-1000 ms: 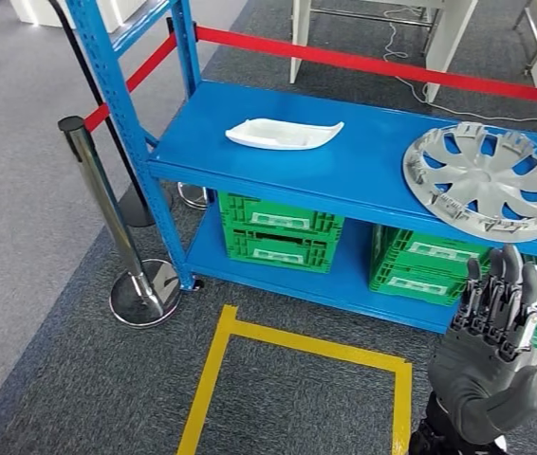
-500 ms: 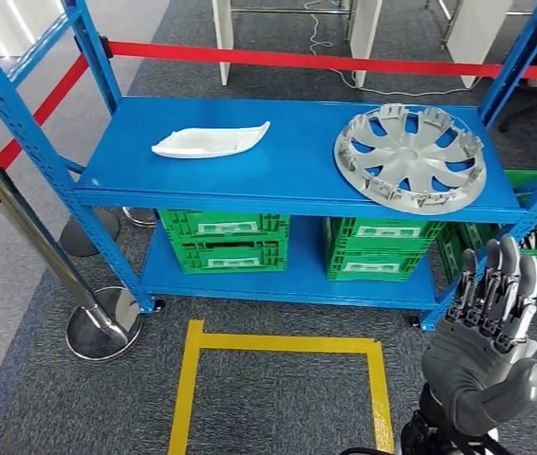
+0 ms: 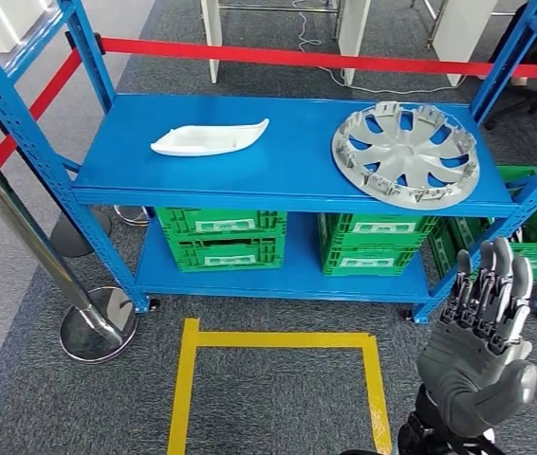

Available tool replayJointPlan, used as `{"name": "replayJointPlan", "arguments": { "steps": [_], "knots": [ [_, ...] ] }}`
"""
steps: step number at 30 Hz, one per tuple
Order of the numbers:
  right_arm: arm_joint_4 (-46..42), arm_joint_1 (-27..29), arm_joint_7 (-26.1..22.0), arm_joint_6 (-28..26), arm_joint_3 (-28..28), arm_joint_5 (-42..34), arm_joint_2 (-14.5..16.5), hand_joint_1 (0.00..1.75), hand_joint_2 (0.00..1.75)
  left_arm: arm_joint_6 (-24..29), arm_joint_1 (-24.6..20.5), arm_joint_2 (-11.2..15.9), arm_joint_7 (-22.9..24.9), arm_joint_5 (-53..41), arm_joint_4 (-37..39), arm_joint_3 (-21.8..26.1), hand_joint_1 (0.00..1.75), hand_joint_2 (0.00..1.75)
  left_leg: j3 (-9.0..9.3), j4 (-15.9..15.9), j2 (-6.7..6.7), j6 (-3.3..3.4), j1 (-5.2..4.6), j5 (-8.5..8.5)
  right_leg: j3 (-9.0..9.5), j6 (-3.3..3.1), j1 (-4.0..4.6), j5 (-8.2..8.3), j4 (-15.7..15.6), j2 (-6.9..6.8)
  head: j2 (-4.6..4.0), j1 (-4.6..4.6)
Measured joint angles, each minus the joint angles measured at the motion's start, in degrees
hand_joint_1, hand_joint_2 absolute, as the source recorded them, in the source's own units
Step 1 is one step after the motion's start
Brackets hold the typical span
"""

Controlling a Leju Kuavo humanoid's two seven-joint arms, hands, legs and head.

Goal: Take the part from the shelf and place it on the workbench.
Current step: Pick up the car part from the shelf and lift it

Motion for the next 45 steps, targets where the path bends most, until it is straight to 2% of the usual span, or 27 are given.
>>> {"name": "replayJointPlan", "arguments": {
  "steps": [1, 5, 7, 9, 10, 11, 13, 15, 16, 20, 22, 24, 25, 26, 27, 29, 30, 32, 35, 36, 37, 39, 40, 41, 42, 44, 45],
  "knots": [
    [0.0, 0.0, 0.0, 0.0, 0.0, 0.0, 0.0, 0.00, 0.00, 0.0, 0.0, 0.0, 0.0, -0.1, 0.0, 0.0, 0.00, 0.00, -0.01, 0.0, 0.02, -0.27, -0.07, 0.00, 0.88, -0.19, 0.14, 0.16, -1.6, -0.11, 0.00, -0.02],
    [0.0, 0.1, 0.0, 0.0, -0.1, -0.8, 0.0, 0.00, 0.00, 0.4, -0.3, 0.0, -0.3, -1.0, 0.0, 0.0, 0.00, 0.00, -0.15, 0.5, 0.13, -1.51, 0.06, -0.53, 1.37, -1.06, 0.02, 0.49, -2.4, 0.08, 0.00, -0.16],
    [0.0, 0.1, 0.0, 0.4, -0.5, -1.2, 0.0, 0.00, 0.00, 1.0, -0.6, 0.0, -0.5, -1.7, 0.1, 0.0, 0.00, 0.00, -2.18, 5.3, 0.08, -2.15, 0.24, -3.28, 1.58, -1.51, -0.23, 0.58, -2.7, 0.02, 0.00, -0.34],
    [0.0, 0.1, 0.0, 0.9, -1.0, -1.3, 0.0, 0.00, 0.00, 1.4, -0.8, 0.0, -0.8, -2.2, 0.5, -0.1, 0.00, 0.00, -5.63, 12.5, 0.08, -2.58, 0.40, -6.37, 1.63, -1.79, -0.25, 0.48, -2.7, 0.04, 0.00, -0.41],
    [0.0, 0.2, 0.0, 1.1, -1.2, -1.3, 0.0, 0.00, 0.00, 1.5, -0.9, 0.1, -0.9, -2.4, 0.6, -0.2, 0.00, 0.00, -6.71, 14.7, 0.08, -2.69, 0.45, -6.74, 1.69, -1.83, -0.25, 0.44, -2.7, 0.12, 0.00, -0.42],
    [0.0, 0.4, 0.0, 1.1, -1.3, -1.1, 0.0, 0.00, 0.00, 1.6, -0.9, 0.2, -1.0, -2.5, 0.8, -0.2, 0.00, 0.00, -6.86, 14.9, 0.08, -2.73, 0.48, -5.97, 1.82, -1.83, -0.25, 0.38, -2.6, 0.23, 0.00, -0.44],
    [0.0, 1.0, 0.0, 1.1, -1.5, -0.9, 0.0, 0.00, 0.00, 1.8, -0.9, 0.4, -1.1, -2.5, 0.9, -0.2, 0.00, 0.00, -4.40, 9.4, 0.07, -2.59, 0.55, -1.98, 2.24, -1.66, -0.26, 0.16, -2.6, 0.47, 0.00, -0.44],
    [0.0, 1.4, 0.0, 1.1, -1.6, -0.8, 0.0, 0.00, 0.00, 2.0, -0.9, 0.5, -1.0, -2.5, 0.9, -0.2, 0.00, 0.00, -1.36, 2.6, 0.00, -2.20, 0.46, 0.58, 2.48, -1.21, -0.06, -0.15, -2.5, 0.67, 0.00, -0.40],
    [0.1, 1.4, 0.0, 1.1, -1.7, -0.8, 0.0, 0.00, 0.00, 2.2, -1.0, 0.5, -0.9, -2.5, 0.9, -0.2, 0.00, 0.00, -0.59, 0.7, -0.04, -1.95, 0.38, 0.85, 2.45, -0.92, 0.03, -0.22, -2.5, 0.75, 0.00, -0.37],
    [0.1, 1.4, 0.0, 1.2, -1.7, -0.9, 0.0, 0.00, 0.00, 2.8, -0.9, 0.2, -0.3, -2.5, 1.0, -0.2, 0.00, 0.00, -0.09, -0.6, 0.01, -0.58, 0.36, 0.58, 2.08, 0.36, -0.11, -0.80, -2.2, 0.71, 0.00, -0.21],
    [0.2, 1.4, 0.0, 1.2, -1.7, -0.9, 0.0, 0.00, 0.00, 2.9, -0.9, 0.1, -0.3, -2.5, 1.1, -0.2, 0.00, 0.00, 0.22, -1.0, 0.08, 0.09, 0.51, 0.60, -0.24, 0.81, -0.19, -3.05, 2.1, 0.56, 0.00, 0.05],
    [0.5, 1.5, 0.0, 1.3, -1.7, -0.9, 0.0, 0.00, 0.00, 2.9, -1.0, 0.1, -0.3, -2.5, 1.1, -0.2, 0.00, 0.00, 0.31, -1.0, 0.12, 0.51, 0.40, 0.37, -4.57, 1.04, -0.21, -5.94, 9.8, 0.51, 0.00, 0.23],
    [0.7, 1.6, 0.0, 1.3, -1.7, -0.9, 0.0, 0.00, 0.00, 2.9, -0.9, 0.1, -0.3, -2.5, 1.1, -0.2, 0.00, 0.00, 0.41, -1.0, 0.13, 0.59, 0.34, 0.23, -6.34, 1.08, -0.21, -6.44, 12.6, 0.51, 0.00, 0.22],
    [0.8, 1.7, 0.0, 1.3, -1.7, -0.9, 0.0, 0.00, 0.00, 2.9, -0.9, 0.1, -0.3, -2.5, 1.2, -0.2, 0.00, 0.00, 0.60, -1.0, 0.12, 0.62, 0.31, 0.06, -7.24, 1.07, -0.21, -5.89, 13.5, 0.50, 0.00, 0.24],
    [1.0, 1.7, 0.0, 1.3, -1.8, -0.9, 0.0, 0.00, 0.00, 2.8, -0.9, 0.1, -0.3, -2.6, 1.2, -0.2, 0.00, 0.00, 0.91, -1.0, 0.10, 0.58, 0.29, -0.17, -6.91, 0.97, -0.21, -4.17, 12.1, 0.48, 0.00, 0.24],
    [1.1, 1.7, 0.0, 1.3, -1.7, -1.0, 0.0, 0.00, 0.00, 2.6, -0.9, 0.1, -0.3, -2.7, 1.2, -0.2, 0.00, 0.00, 1.74, -1.0, 0.08, 0.31, 0.23, -0.80, -3.86, 0.65, -0.15, 0.18, 5.0, 0.28, 0.00, 0.22],
    [1.2, 1.7, 0.0, 1.4, -1.7, -0.9, 0.0, 0.00, 0.00, 2.5, -1.0, 0.1, -0.3, -2.8, 1.3, -0.2, 0.00, 0.00, 2.05, -0.9, 0.05, 0.04, 0.12, -1.15, -2.10, 0.43, -0.07, 1.37, 1.6, 0.16, 0.00, 0.21],
    [1.2, 1.8, 0.0, 1.4, -1.8, -0.9, 0.0, 0.00, 0.00, 2.3, -1.1, 0.1, -0.3, -2.9, 1.3, -0.2, 0.00, 0.00, 2.29, -1.0, 0.08, -0.57, -0.07, -1.56, -0.34, -0.05, 0.12, 1.41, -1.4, 0.05, 0.00, 0.14],
    [1.3, 2.1, 0.0, 1.4, -1.9, -0.9, 0.0, 0.00, 0.00, 2.2, -1.3, 0.1, -0.3, -3.0, 1.4, -0.2, 0.00, 0.00, 2.74, -0.8, 0.17, -1.44, -0.05, -2.17, 0.40, -0.89, -0.03, 1.02, -2.0, 0.20, 0.00, 0.01],
    [1.3, 2.1, 0.0, 1.4, -1.9, -0.9, 0.0, 0.00, 0.00, 2.2, -1.4, 0.1, -0.3, -3.0, 1.4, -0.2, 0.00, 0.00, 2.38, 0.5, 0.16, -1.74, -0.01, -2.92, 0.81, -1.24, -0.16, 0.86, -2.2, 0.16, 0.00, -0.11],
    [1.3, 2.1, 0.0, 1.4, -2.0, -0.9, 0.0, 0.00, 0.00, 2.2, -1.5, 0.1, -0.3, -3.0, 1.4, -0.2, 0.00, 0.00, 1.29, 3.0, 0.13, -2.04, 0.05, -4.11, 1.26, -1.57, -0.28, 0.64, -2.3, 0.11, 0.00, -0.25],
    [1.3, 2.2, 0.0, 1.4, -2.0, -0.9, 0.0, 0.00, 0.00, 2.2, -1.3, 0.1, -0.3, -3.2, 1.5, -0.2, 0.00, 0.00, -2.85, 10.8, 0.11, -2.40, 0.19, -6.92, 1.93, -2.06, -0.23, 0.02, -2.4, 0.08, 0.00, -0.43],
    [1.3, 2.3, 0.1, 1.4, -2.1, -0.9, 0.0, 0.00, 0.00, 2.3, -1.2, 0.1, -0.3, -3.2, 1.5, -0.2, 0.00, 0.00, -4.92, 14.0, 0.11, -2.47, 0.23, -7.59, 2.28, -2.14, -0.20, -0.30, -2.4, 0.16, 0.00, -0.44],
    [1.3, 2.4, 0.4, 1.4, -2.1, -0.9, 0.0, 0.00, 0.00, 2.4, -1.1, 0.1, -0.2, -3.4, 1.5, -0.2, 0.00, 0.00, -6.25, 15.5, 0.11, -2.45, 0.24, -7.19, 2.70, -2.15, -0.17, -0.65, -2.4, 0.28, 0.00, -0.44],
    [1.3, 2.5, 0.8, 1.4, -2.2, -0.9, 0.0, 0.00, 0.00, 2.5, -1.1, 0.2, -0.1, -3.5, 1.5, -0.2, 0.00, 0.00, -6.55, 14.8, 0.10, -2.33, 0.22, -5.55, 3.23, -2.12, -0.15, -1.03, -2.4, 0.41, 0.00, -0.47],
    [1.4, 2.8, 1.6, 1.3, -2.3, -0.9, 0.0, 0.00, 0.00, 2.8, -1.0, 0.2, 0.0, -3.7, 1.5, -0.2, 0.00, 0.00, -4.77, 8.6, 0.09, -1.80, 0.11, -0.39, 4.26, -1.91, -0.14, -1.93, -2.4, 0.56, 0.00, -0.45],
    [1.6, 2.9, 1.9, 1.3, -2.4, -0.9, 0.0, 0.00, 0.00, 2.9, -1.0, 0.3, 0.0, -3.8, 1.5, -0.2, 0.00, 0.00, -3.57, 5.4, 0.08, -1.48, -0.04, 1.33, 4.61, -1.66, -0.05, -2.43, -2.4, 0.61, 0.00, -0.44]
  ]
}}
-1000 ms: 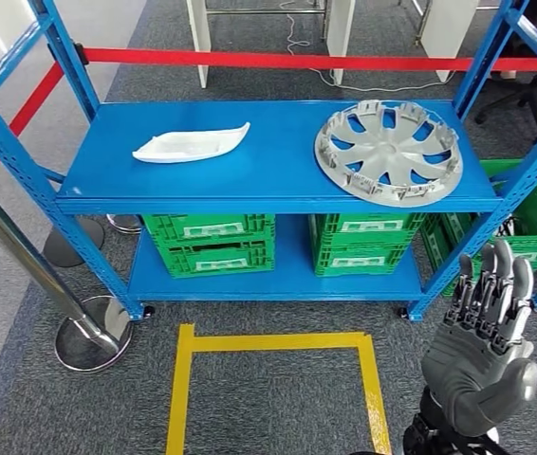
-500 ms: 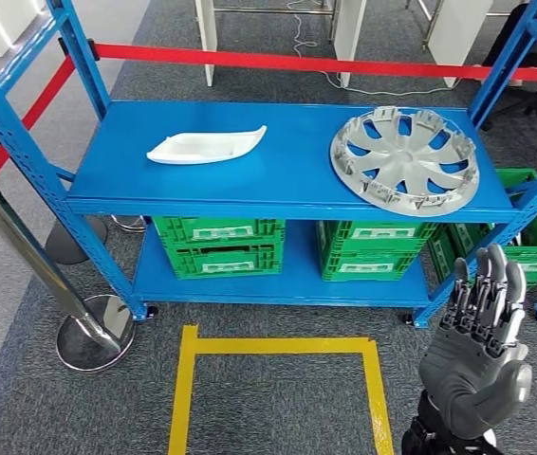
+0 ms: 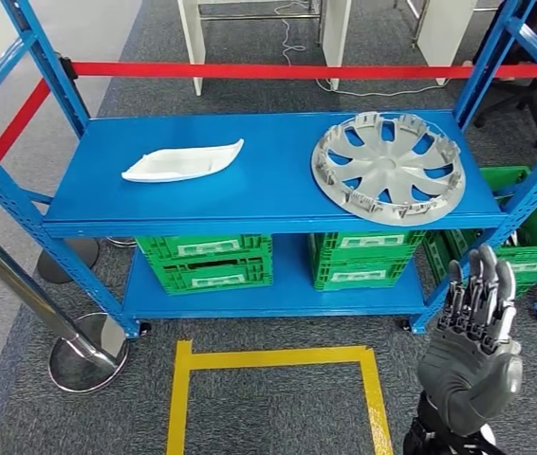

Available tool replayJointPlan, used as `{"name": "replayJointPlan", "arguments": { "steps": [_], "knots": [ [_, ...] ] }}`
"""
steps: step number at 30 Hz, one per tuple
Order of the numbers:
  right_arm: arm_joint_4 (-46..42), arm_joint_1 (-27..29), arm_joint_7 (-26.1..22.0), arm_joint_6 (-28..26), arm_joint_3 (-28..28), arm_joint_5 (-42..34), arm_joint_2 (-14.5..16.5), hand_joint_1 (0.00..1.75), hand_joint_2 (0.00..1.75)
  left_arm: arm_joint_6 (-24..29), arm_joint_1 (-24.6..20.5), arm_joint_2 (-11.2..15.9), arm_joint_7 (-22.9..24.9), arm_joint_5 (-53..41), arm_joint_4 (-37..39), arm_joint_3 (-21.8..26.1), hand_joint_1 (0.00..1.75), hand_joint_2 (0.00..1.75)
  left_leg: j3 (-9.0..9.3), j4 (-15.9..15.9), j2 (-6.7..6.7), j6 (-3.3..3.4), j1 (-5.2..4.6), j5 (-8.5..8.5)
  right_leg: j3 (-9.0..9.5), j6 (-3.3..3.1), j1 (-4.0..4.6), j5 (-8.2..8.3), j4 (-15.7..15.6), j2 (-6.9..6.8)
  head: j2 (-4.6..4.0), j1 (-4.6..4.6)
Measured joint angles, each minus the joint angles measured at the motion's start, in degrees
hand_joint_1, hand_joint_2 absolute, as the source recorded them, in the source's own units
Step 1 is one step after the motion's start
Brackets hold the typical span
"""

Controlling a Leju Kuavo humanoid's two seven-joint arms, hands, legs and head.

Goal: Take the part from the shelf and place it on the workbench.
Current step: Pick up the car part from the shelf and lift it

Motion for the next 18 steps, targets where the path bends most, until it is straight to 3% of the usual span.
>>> {"name": "replayJointPlan", "arguments": {
  "steps": [2, 6, 8, 10, 11, 12, 13, 15, 17, 18],
  "knots": [
    [0.2, 0.2, 0.7, 0.0, -0.1, 0.0, 0.0, 0.00, 0.00, 0.1, 0.0, 0.0, 0.0, 0.0, 0.0, 0.0, 0.00, 0.00, 1.73, -3.9, 0.02, 0.61, -0.35, 0.39, 0.32, 0.67, 0.03, -0.66, -0.2, 0.03, 0.00, 0.03],
    [0.6, 0.7, 2.2, 0.1, -0.2, 0.1, 0.0, 0.00, 0.00, 0.2, 0.1, 0.0, 0.1, -0.2, 0.0, 0.0, 0.00, 0.00, 3.39, -6.2, -0.04, 1.97, -0.23, -0.42, 1.25, 2.11, -0.08, -0.79, 0.5, -0.06, 0.00, 0.19],
    [0.8, 0.9, 2.8, 0.3, -0.2, 0.6, 0.0, 0.00, 0.00, 0.1, 0.1, 0.0, 0.0, -0.5, 0.0, 0.0, 0.00, 0.00, 4.20, -6.7, -0.08, 2.37, 0.05, -0.46, -1.79, 2.51, -0.17, -2.65, 5.2, -0.09, 0.00, 0.49],
    [1.0, 1.1, 3.5, 0.3, -0.2, 1.3, 0.0, 0.00, 0.00, 0.0, 0.0, 0.0, 0.0, -0.8, 0.0, 0.0, 0.00, 0.00, 4.61, -6.8, -0.08, 2.52, 0.09, -0.96, -6.84, 2.85, -0.26, -4.97, 12.2, -0.12, 0.00, 0.67],
    [1.2, 1.3, 3.8, 0.3, -0.2, 1.6, 0.0, 0.00, 0.00, -0.1, 0.0, 0.0, 0.0, -1.0, 0.0, 0.0, 0.00, 0.00, 4.96, -6.8, -0.09, 2.50, 0.11, -1.31, -8.86, 2.97, -0.28, -5.36, 14.1, -0.13, 0.00, 0.67],
    [1.4, 1.4, 4.0, 0.3, -0.2, 1.9, -0.1, 0.00, 0.00, 0.0, 0.1, 0.0, 0.0, -1.1, 0.0, 0.0, 0.00, 0.00, 5.46, -6.8, -0.10, 2.45, 0.14, -1.73, -10.00, 3.04, -0.29, -4.71, 14.4, -0.15, 0.00, 0.70],
    [1.5, 1.4, 4.3, 0.2, -0.2, 2.2, -0.1, 0.00, 0.00, 0.1, 0.1, 0.0, 0.0, -1.2, 0.1, 0.0, 0.00, 0.00, 6.15, -6.8, -0.11, 2.35, 0.19, -2.22, -10.10, 3.10, -0.31, -2.71, 12.5, -0.20, 0.00, 0.71],
    [1.8, 1.5, 4.6, 0.2, -0.2, 2.7, -0.2, 0.00, 0.00, 0.4, 0.1, 0.0, 0.2, -1.5, 0.1, 0.0, 0.00, 0.00, 7.56, -6.7, -0.13, 1.94, 0.22, -3.38, -8.58, 3.01, -0.32, 2.67, 5.7, -0.47, 0.00, 0.72],
    [2.1, 1.6, 5.1, -0.2, -0.2, 3.3, -0.3, 0.00, 0.00, 0.6, 0.0, 0.0, 0.4, -1.9, 0.1, 0.0, 0.00, 0.00, 8.26, -6.8, -0.15, 1.22, 0.09, -4.37, -7.33, 2.20, -0.16, 4.52, 1.7, -0.77, 0.00, 0.67],
    [2.2, 1.7, 5.3, -0.6, -0.2, 3.7, -0.3, 0.00, 0.00, 0.7, 0.0, 0.0, 0.4, -2.1, 0.1, 0.0, 0.00, 0.00, 8.57, -6.7, -0.15, 0.82, 0.01, -4.57, -7.23, 1.63, -0.06, 4.26, 1.5, -0.79, 0.00, 0.63]
  ]
}}
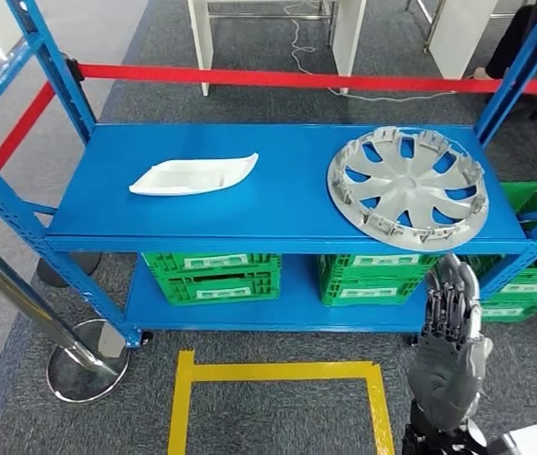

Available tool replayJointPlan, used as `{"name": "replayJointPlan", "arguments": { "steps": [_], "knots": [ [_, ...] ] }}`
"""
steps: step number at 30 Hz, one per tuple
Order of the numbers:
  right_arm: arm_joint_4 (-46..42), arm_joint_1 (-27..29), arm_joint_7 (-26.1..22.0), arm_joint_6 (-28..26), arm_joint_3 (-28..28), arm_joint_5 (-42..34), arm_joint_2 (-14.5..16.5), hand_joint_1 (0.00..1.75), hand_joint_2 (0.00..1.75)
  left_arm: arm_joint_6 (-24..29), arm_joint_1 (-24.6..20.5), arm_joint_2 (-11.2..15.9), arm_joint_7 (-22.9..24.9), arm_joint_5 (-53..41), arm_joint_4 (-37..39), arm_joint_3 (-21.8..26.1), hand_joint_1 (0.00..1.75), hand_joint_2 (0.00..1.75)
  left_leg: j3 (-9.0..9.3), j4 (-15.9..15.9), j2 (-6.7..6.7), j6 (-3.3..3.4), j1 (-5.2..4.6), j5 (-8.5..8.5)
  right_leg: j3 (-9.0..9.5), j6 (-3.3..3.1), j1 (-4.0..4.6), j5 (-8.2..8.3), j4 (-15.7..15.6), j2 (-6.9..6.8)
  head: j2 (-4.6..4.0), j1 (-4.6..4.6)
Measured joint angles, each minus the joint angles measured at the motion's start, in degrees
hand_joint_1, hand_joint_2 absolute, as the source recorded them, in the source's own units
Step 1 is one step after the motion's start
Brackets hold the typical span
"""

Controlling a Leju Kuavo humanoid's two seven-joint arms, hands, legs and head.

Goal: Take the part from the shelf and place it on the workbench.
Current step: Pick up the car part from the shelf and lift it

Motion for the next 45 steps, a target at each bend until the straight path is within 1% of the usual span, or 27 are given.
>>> {"name": "replayJointPlan", "arguments": {
  "steps": [2, 4, 7, 8, 9, 10, 12, 14, 15, 16, 18, 19, 20, 22, 23, 24, 25, 27, 29, 32, 34, 37, 39, 40, 41, 43, 45],
  "knots": [
    [0.1, 0.2, 0.5, -0.8, 0.0, 0.4, 0.0, 0.00, 0.00, 0.2, 0.0, 0.0, 0.0, -0.1, 0.0, 0.0, 0.00, 0.00, 0.47, 0.6, 0.01, -0.66, 0.02, -0.11, 1.13, -0.91, -0.07, 0.28, -0.3, 0.19, 0.00, -0.01],
    [0.2, 0.2, 0.8, -1.1, 0.0, 0.5, 0.0, 0.00, 0.00, 0.3, -0.2, 0.0, 0.0, -0.1, 0.1, 0.0, 0.00, 0.00, -0.46, 3.8, 0.00, -1.15, 0.10, -0.86, 2.36, -1.57, -0.23, -0.08, -0.5, 0.26, 0.00, -0.11],
    [0.3, 0.2, 0.9, -1.3, 0.0, 0.5, 0.0, 0.00, 0.00, 0.4, -0.4, 0.0, 0.0, -0.1, 0.1, -0.1, 0.00, 0.00, -6.37, 13.5, 0.00, -1.63, 0.14, -5.18, 3.34, -2.20, -0.13, -0.98, -0.6, 0.32, 0.00, -0.23],
    [0.3, 0.2, 1.1, -1.3, 0.0, 0.5, 0.0, 0.00, 0.00, 0.4, -0.3, 0.0, 0.0, -0.2, 0.1, -0.1, 0.00, 0.00, -8.13, 15.5, -0.01, -1.62, 0.13, -5.88, 3.68, -2.27, -0.05, -1.29, -0.6, 0.42, 0.00, -0.26],
    [0.4, 0.2, 1.3, -1.4, 0.0, 0.6, 0.0, 0.00, 0.00, 0.4, -0.2, 0.0, 0.0, -0.2, 0.1, -0.1, 0.00, 0.00, -9.07, 15.7, -0.01, -1.51, 0.11, -5.28, 4.12, -2.29, 0.03, -1.62, -0.6, 0.54, 0.00, -0.25],
    [0.5, 0.1, 1.7, -1.6, 0.0, 1.0, 0.0, 0.00, 0.00, 0.4, -0.1, 0.0, 0.0, -0.2, 0.1, -0.1, 0.00, 0.00, -9.10, 14.0, -0.01, -1.29, 0.06, -3.30, 4.67, -2.28, 0.11, -1.99, -0.6, 0.64, 0.00, -0.26],
    [0.7, -0.3, 2.7, -2.1, 0.1, 2.3, 0.0, 0.00, 0.00, 0.4, -0.2, 0.1, -0.1, -0.5, 0.1, -0.1, 0.00, 0.00, -7.49, 7.3, 0.01, -0.56, -0.17, 2.05, 5.72, -2.19, 0.23, -2.72, -0.6, 0.71, 0.00, -0.21],
    [1.1, -1.1, 3.9, -2.4, 0.5, 3.3, -0.1, 0.00, 0.00, 0.3, -0.3, 0.2, -0.1, -0.8, 0.2, -0.1, 0.00, 0.00, -6.69, 3.4, -0.01, 0.14, -0.59, 2.55, 6.22, -1.85, 0.33, -3.20, -0.7, 0.80, 0.00, -0.19],
    [1.4, -1.6, 4.4, -2.5, 0.8, 3.5, -0.2, 0.00, 0.00, 0.3, -0.2, 0.3, -0.1, -0.9, 0.2, -0.1, 0.00, 0.00, -6.73, 3.0, -0.05, 0.36, -0.74, 2.39, 6.19, -1.57, 0.40, -3.40, -0.7, 0.86, 0.00, -0.16],
    [1.7, -2.1, 4.9, -2.4, 1.1, 3.6, -0.3, 0.00, 0.44, 0.2, -0.2, 0.3, -0.1, -0.9, 0.3, -0.1, 0.00, 0.00, -6.81, 2.8, -0.11, 0.51, -0.78, 2.42, 6.20, -1.22, 0.50, -3.59, -0.7, 0.95, 0.00, -0.19],
    [2.3, -3.6, 6.0, -2.1, 1.6, 3.9, -0.7, 0.00, 1.31, 0.2, -0.3, 0.3, 0.0, -1.1, 0.3, -0.2, 0.00, 0.00, -6.23, 1.8, -0.06, 0.85, -0.37, 4.70, 6.18, -0.58, 0.63, -4.39, -0.4, 0.96, 0.00, -0.13],
    [2.6, -4.7, 6.7, -1.9, 1.8, 4.5, -0.9, 0.00, 1.75, -0.1, -0.4, 0.3, 0.0, -1.2, 0.4, -0.2, 0.00, 0.00, -5.97, 1.4, 0.00, 1.03, -0.17, 4.91, 5.69, -0.28, 0.63, -5.27, 0.7, 0.92, 0.00, -0.03],
    [3.1, -5.8, 7.6, -1.6, 2.0, 5.3, -1.2, 0.00, 1.75, -0.6, -0.6, 0.3, 0.2, -1.3, 0.5, -0.2, 0.00, 0.00, -5.81, 1.1, 0.06, 1.23, 0.00, 5.02, 4.58, 0.00, 0.55, -6.60, 3.0, 0.86, 0.00, 0.06],
    [4.8, -8.2, 9.5, -1.1, 2.6, 7.4, -1.9, 0.00, 1.75, -2.4, -0.9, 0.5, 0.8, -1.1, 0.7, -0.3, 0.00, 0.00, -5.79, 1.1, 0.14, 1.50, 0.01, 4.88, 0.41, 0.49, 0.33, -9.70, 10.3, 0.78, 0.00, 0.21],
    [5.7, -9.3, 10.5, -0.9, 2.9, 8.5, -2.2, 0.00, 1.75, -3.3, -0.9, 0.5, 1.2, -1.1, 0.8, -0.3, 0.00, 0.00, -5.78, 1.1, 0.14, 1.58, 0.02, 4.77, -1.55, 0.68, 0.21, -10.42, 13.3, 0.77, 0.00, 0.23],
    [6.7, -10.4, 11.6, -0.8, 3.1, 9.8, -2.5, 0.00, 1.75, -4.1, -0.9, 0.5, 1.6, -1.0, 0.9, -0.3, 0.00, 0.00, -5.70, 1.1, 0.12, 1.59, 0.03, 4.64, -2.78, 0.82, 0.10, -9.99, 14.7, 0.76, 0.00, 0.26],
    [7.7, -11.7, 12.6, -0.8, 3.4, 11.2, -2.9, 0.00, 1.75, -4.5, -0.9, 0.5, 2.1, -1.0, 1.0, -0.3, 0.00, 0.00, -5.55, 1.1, 0.06, 1.54, 0.06, 4.49, -2.89, 0.92, 0.00, -8.33, 13.7, 0.74, 0.00, 0.28],
    [9.8, -14.6, 15.0, -0.8, 3.9, 14.0, -3.6, 0.00, 1.75, -4.9, -0.9, 0.5, 3.1, -1.3, 1.2, -0.3, 0.00, 0.00, -5.10, 1.1, -0.05, 1.23, 0.12, 4.10, -0.59, 0.97, -0.19, -3.35, 6.8, 0.62, 0.00, 0.32],
    [12.3, -17.7, 18.0, -0.8, 4.4, 17.0, -4.4, 0.00, 1.75, -5.2, -0.9, 0.6, 3.8, -1.8, 1.3, -0.3, 0.00, 0.00, -4.98, 1.3, -0.12, 0.69, -0.10, 3.73, 1.94, 0.68, -0.21, -0.71, 0.9, 0.58, 0.00, 0.31],
    [16.6, -22.9, 23.4, -0.8, 4.7, 23.1, -5.5, 0.00, 1.75, -5.7, -1.0, 1.0, 4.6, -2.8, 1.4, -0.5, 0.00, 0.00, -5.15, 1.3, -0.15, -0.09, -0.25, 3.75, 2.49, -0.27, -0.10, -0.50, -0.4, 0.78, 0.00, 0.13],
    [19.2, -26.1, 25.9, -0.9, 4.9, 27.0, -6.1, 0.00, 1.75, -6.0, -1.0, 1.2, 4.8, -3.3, 1.4, -0.8, 0.00, 0.00, -5.57, 2.5, -0.15, -0.61, -0.15, 2.87, 2.69, -0.94, -0.26, -0.38, -0.7, 0.73, 0.00, 0.01],
    [23.2, -30.2, 29.3, -0.8, 5.6, 31.8, -6.6, 0.00, 1.75, -6.2, -1.0, 1.4, 5.2, -3.9, 1.5, -1.4, 0.00, 0.00, -10.19, 11.8, -0.15, -1.28, 0.03, -1.25, 3.00, -1.67, -0.38, -0.46, -0.9, 0.59, 0.00, -0.30],
    [26.2, -32.4, 31.7, -0.9, 6.0, 35.3, -6.9, 0.00, 1.75, -6.2, -1.0, 1.6, 5.6, -4.4, 1.6, -1.5, 0.00, 0.00, -13.38, 17.0, -0.15, -1.36, 0.08, -2.08, 3.13, -1.84, -0.34, -0.61, -0.9, 0.60, 0.00, -0.31],
    [27.6, -33.4, 32.8, -1.0, 6.2, 37.1, -7.0, 0.00, 1.75, -6.2, -0.9, 1.6, 5.8, -4.7, 1.6, -1.6, 0.00, 0.00, -13.81, 17.0, -0.15, -1.29, 0.08, -1.07, 3.25, -1.86, -0.33, -0.70, -0.9, 0.64, 0.00, -0.34],
    [28.9, -34.3, 33.7, -1.1, 6.4, 38.9, -7.1, 0.00, 1.75, -6.2, -0.9, 1.7, 6.0, -4.9, 1.6, -1.7, 0.00, 0.00, -13.15, 14.6, -0.15, -1.12, 0.07, 1.03, 3.46, -1.84, -0.32, -0.82, -0.9, 0.68, 0.00, -0.33],
    [31.1, -36.0, 35.2, -1.6, 6.7, 42.1, -7.2, 0.00, 1.75, -6.2, -1.0, 1.8, 6.2, -5.3, 1.7, -1.9, 0.00, 0.00, -10.33, 7.2, -0.14, -0.64, -0.05, 5.35, 3.91, -1.60, -0.21, -1.19, -0.9, 0.73, 0.00, -0.34],
    [33.1, -37.4, 36.6, -2.1, 7.0, 44.9, -7.2, 0.00, 1.75, -6.1, -1.1, 1.9, 6.5, -5.5, 1.7, -2.3, 0.00, 0.00, -8.40, 2.4, -0.15, -0.24, -0.24, 6.77, 3.97, -1.11, -0.03, -1.41, -0.9, 0.75, 0.00, -0.32]
  ]
}}
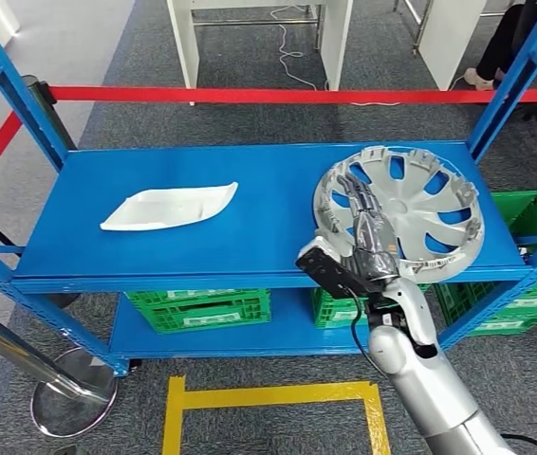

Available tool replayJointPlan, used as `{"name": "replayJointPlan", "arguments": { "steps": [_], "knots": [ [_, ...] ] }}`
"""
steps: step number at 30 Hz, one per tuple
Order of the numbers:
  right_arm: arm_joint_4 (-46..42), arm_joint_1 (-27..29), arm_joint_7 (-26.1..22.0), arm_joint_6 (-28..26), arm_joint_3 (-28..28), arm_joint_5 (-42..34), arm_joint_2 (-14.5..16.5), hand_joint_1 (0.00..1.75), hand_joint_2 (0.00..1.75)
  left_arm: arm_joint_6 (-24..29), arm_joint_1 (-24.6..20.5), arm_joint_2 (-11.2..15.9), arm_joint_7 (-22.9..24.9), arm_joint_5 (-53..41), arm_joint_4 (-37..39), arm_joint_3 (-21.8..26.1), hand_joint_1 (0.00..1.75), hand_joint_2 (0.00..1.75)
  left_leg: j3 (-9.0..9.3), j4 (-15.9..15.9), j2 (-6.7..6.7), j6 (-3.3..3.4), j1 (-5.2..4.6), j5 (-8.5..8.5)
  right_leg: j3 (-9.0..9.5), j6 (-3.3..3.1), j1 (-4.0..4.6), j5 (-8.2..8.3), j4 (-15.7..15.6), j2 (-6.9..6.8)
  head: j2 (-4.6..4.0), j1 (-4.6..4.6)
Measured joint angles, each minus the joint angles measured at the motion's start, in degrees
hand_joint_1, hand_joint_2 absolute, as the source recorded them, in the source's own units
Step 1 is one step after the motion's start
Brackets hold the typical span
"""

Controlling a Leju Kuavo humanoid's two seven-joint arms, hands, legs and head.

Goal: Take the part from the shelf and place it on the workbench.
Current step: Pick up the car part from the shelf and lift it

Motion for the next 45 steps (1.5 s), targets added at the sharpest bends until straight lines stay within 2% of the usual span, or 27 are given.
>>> {"name": "replayJointPlan", "arguments": {
  "steps": [3, 5, 6, 8, 9, 10, 11, 13, 14, 15, 18, 20, 21, 23, 24, 25, 26, 28, 29, 30, 32, 40, 43, 44, 45],
  "knots": [
    [2.0, -1.2, 1.1, -0.3, 0.3, 2.2, -0.1, 0.00, 1.75, 0.1, 0.0, 0.0, 0.2, -0.1, 0.0, -0.5, 0.00, 0.00, 0.29, -1.0, -0.07, 0.51, 0.02, -0.26, -0.12, 0.92, -0.01, -0.12, -0.3, -0.12, 0.00, 0.01],
    [3.0, -1.8, 1.8, 0.3, 0.5, 3.2, -0.4, 0.00, 1.75, 0.1, 0.0, -0.1, 0.3, -0.3, 0.0, -0.5, 0.00, 0.00, 0.55, -1.5, -0.04, 1.08, 0.32, -0.11, -1.18, 1.45, -0.03, -1.46, 1.5, -0.18, 0.00, 0.16],
    [3.5, -2.1, 2.3, 1.3, 0.6, 3.4, -0.5, 0.00, 1.75, 0.1, -0.1, -0.1, 0.3, -0.3, 0.1, -0.6, 0.00, 0.00, 0.65, -1.6, -0.02, 1.30, 0.41, -0.10, -2.57, 1.63, -0.07, -2.83, 4.1, -0.19, 0.00, 0.21],
    [5.2, -2.4, 3.4, 5.7, 0.8, 2.4, -0.8, 0.00, 1.75, -0.1, -0.2, 0.0, 0.6, -0.4, 0.1, -0.6, 0.00, 0.00, 0.67, -1.6, -0.01, 1.59, 0.39, -0.22, -6.49, 1.91, -0.10, -5.75, 11.5, -0.22, 0.00, 0.30],
    [6.2, -2.4, 3.9, 8.3, 0.9, 1.5, -1.1, 0.00, 1.75, -0.3, -0.2, 0.0, 0.9, -0.5, 0.1, -0.6, 0.00, 0.00, 0.69, -1.6, -0.03, 1.65, 0.38, -0.27, -8.15, 2.01, -0.11, -6.30, 14.3, -0.22, 0.00, 0.28],
    [7.3, -2.4, 4.3, 10.4, 1.0, 0.5, -1.4, 0.00, 1.75, -0.5, -0.1, 0.0, 1.2, -0.6, 0.1, -0.6, 0.00, 0.00, 0.72, -1.6, -0.09, 1.68, 0.37, -0.32, -8.99, 2.07, -0.11, -5.79, 15.2, -0.23, 0.00, 0.32],
    [8.3, -2.4, 4.4, 11.8, 1.1, -0.2, -1.8, 0.00, 1.75, -0.7, -0.1, 0.0, 1.5, -0.7, 0.1, -0.6, 0.00, 0.00, 0.80, -1.6, -0.18, 1.67, 0.38, -0.38, -8.63, 2.04, -0.11, -4.10, 13.7, -0.24, 0.00, 0.32],
    [10.0, -2.7, 4.5, 12.7, 1.3, -1.0, -2.3, 0.00, 1.75, -1.0, -0.1, 0.1, 1.9, -0.9, 0.1, -0.6, 0.00, 0.00, 1.08, -1.6, -0.30, 1.48, 0.34, -0.62, -5.50, 1.84, -0.08, 0.16, 6.2, -0.34, 0.00, 0.31],
    [10.6, -3.0, 4.6, 12.8, 1.3, -1.2, -2.4, 0.00, 1.75, -1.2, -0.2, 0.1, 2.0, -0.9, 0.1, -0.6, 0.00, 0.00, 1.13, -1.4, -0.32, 1.30, 0.25, -0.77, -3.80, 1.67, -0.01, 1.50, 2.7, -0.35, 0.00, 0.29],
    [11.2, -3.2, 4.7, 12.9, 1.3, -1.3, -2.5, 0.00, 1.75, -1.3, -0.2, 0.2, 2.1, -0.9, 0.1, -0.6, 0.00, 0.00, 1.12, -1.4, -0.31, 1.06, 0.16, -0.83, -2.70, 1.50, 0.07, 2.03, 0.6, -0.35, 0.00, 0.26],
    [12.6, -3.6, 4.8, 13.1, 1.5, -1.4, -2.7, 0.00, 1.75, -1.4, -0.2, 0.4, 2.3, -0.9, 0.1, -0.6, 0.00, 0.00, 1.07, -1.4, -0.29, 0.33, 0.10, -0.86, -2.03, 0.70, 0.16, 1.93, -0.3, -0.27, 0.00, 0.23],
    [13.1, -4.0, 4.7, 13.1, 1.5, -1.4, -2.9, 0.00, 1.75, -1.4, -0.2, 0.5, 2.3, -0.9, 0.1, -0.6, 0.00, 0.00, 0.59, 0.1, -0.25, -0.25, 0.16, -2.07, -1.76, -0.05, -0.09, 2.02, -0.6, -0.32, 0.00, 0.08],
    [13.3, -4.1, 4.7, 13.1, 1.5, -1.4, -2.9, 0.00, 1.75, -1.4, -0.3, 0.6, 2.3, -0.9, 0.1, -0.6, 0.00, 0.00, -0.39, 2.5, -0.23, -0.56, 0.24, -3.44, -1.60, -0.37, -0.23, 2.04, -0.8, -0.36, 0.00, -0.06],
    [13.8, -4.3, 4.7, 13.1, 1.5, -1.4, -3.0, 0.00, 1.75, -1.4, -0.3, 0.7, 2.3, -0.9, 0.1, -0.6, 0.00, 0.00, -3.85, 10.0, -0.19, -0.99, 0.41, -6.83, -1.50, -0.72, -0.18, 1.93, -0.8, -0.39, 0.00, -0.30],
    [14.1, -4.2, 4.7, 13.1, 1.6, -1.4, -3.0, 0.00, 1.75, -1.4, -0.2, 0.7, 2.3, -0.9, 0.2, -0.6, 0.00, 0.00, -5.46, 13.2, -0.19, -1.12, 0.47, -7.85, -1.45, -0.78, -0.16, 1.88, -0.8, -0.39, 0.00, -0.28],
    [14.3, -4.2, 4.7, 13.1, 1.6, -1.4, -3.0, 0.00, 1.75, -1.4, -0.2, 0.7, 2.3, -0.9, 0.2, -0.6, 0.00, 0.00, -6.33, 14.8, -0.18, -1.16, 0.48, -7.85, -1.38, -0.82, -0.14, 1.82, -0.8, -0.38, 0.00, -0.28],
    [14.5, -4.2, 4.7, 13.1, 1.6, -1.4, -3.0, 0.00, 1.75, -1.4, -0.1, 0.7, 2.3, -0.9, 0.2, -0.6, 0.00, 0.00, -6.07, 14.0, -0.18, -1.11, 0.49, -6.63, -1.25, -0.79, -0.14, 1.76, -0.7, -0.35, 0.00, -0.30],
    [14.8, -4.2, 4.7, 13.1, 1.6, -1.4, -3.0, 0.00, 1.75, -1.4, -0.1, 0.8, 2.3, -0.9, 0.2, -0.6, 0.00, 0.00, -2.93, 6.9, -0.18, -0.72, 0.46, -2.35, -0.85, -0.63, -0.13, 1.52, -0.7, -0.28, 0.00, -0.30],
    [14.9, -4.3, 4.7, 13.1, 1.6, -1.4, -3.0, 0.00, 1.75, -1.5, -0.2, 0.8, 2.3, -0.9, 0.2, -0.6, 0.00, 0.00, -1.18, 3.1, -0.18, -0.50, 0.38, -0.83, -0.73, -0.46, -0.03, 1.38, -0.7, -0.23, 0.00, -0.29],
    [15.0, -4.3, 4.8, 13.2, 1.6, -1.4, -3.0, 0.00, 1.75, -1.5, -0.2, 0.8, 2.3, -1.0, 0.2, -0.6, 0.00, 0.00, 0.10, 0.4, -0.19, -0.31, 0.29, -0.04, -0.68, -0.30, 0.06, 1.27, -0.7, -0.20, 0.00, -0.29],
    [15.1, -4.4, 4.8, 13.2, 1.6, -1.4, -3.0, 0.00, 1.75, -1.6, -0.2, 0.8, 2.3, -1.0, 0.2, -0.6, 0.00, 0.00, 0.93, -1.3, -0.19, -0.17, 0.14, -0.14, -0.78, -0.09, 0.25, 1.17, -0.6, -0.13, 0.00, -0.30],
    [15.2, -4.5, 5.0, 13.4, 1.6, -1.6, -3.0, 0.00, 1.75, -1.8, -0.3, 0.8, 2.2, -1.0, 0.2, -0.6, 0.00, 0.00, 0.91, -1.5, -0.14, -0.08, 0.14, -0.42, -0.92, 0.09, 0.23, 1.23, -0.6, -0.13, 0.00, -0.25],
    [15.5, -4.6, 5.8, 14.2, 1.6, -2.0, -3.1, 0.00, 1.75, -3.3, -0.3, 0.8, 1.9, -1.3, 0.2, -0.8, 0.00, 0.00, 0.85, -1.5, -0.15, 0.26, 0.14, -0.39, -0.94, 0.64, 0.12, 1.25, -0.8, -0.18, 0.00, -0.23],
    [16.1, -5.0, 6.2, 14.6, 1.6, -2.2, -3.3, 0.00, 1.75, -4.3, -0.3, 0.8, 1.6, -1.5, 0.2, -1.1, 0.00, 0.00, 0.95, -1.8, -0.15, 0.68, 0.22, -0.30, -2.42, 1.10, 0.05, -0.37, 2.2, -0.22, 0.00, -0.17],
    [16.8, -5.3, 6.1, 14.0, 1.6, -2.1, -3.5, 0.00, 1.75, -5.1, -0.2, 0.8, 1.4, -1.6, 0.3, -1.4, 0.00, 0.00, 1.13, -2.0, -0.15, 1.05, 0.33, -0.24, -4.21, 1.53, -0.01, -1.16, 5.3, -0.25, 0.00, -0.11]
  ]
}}
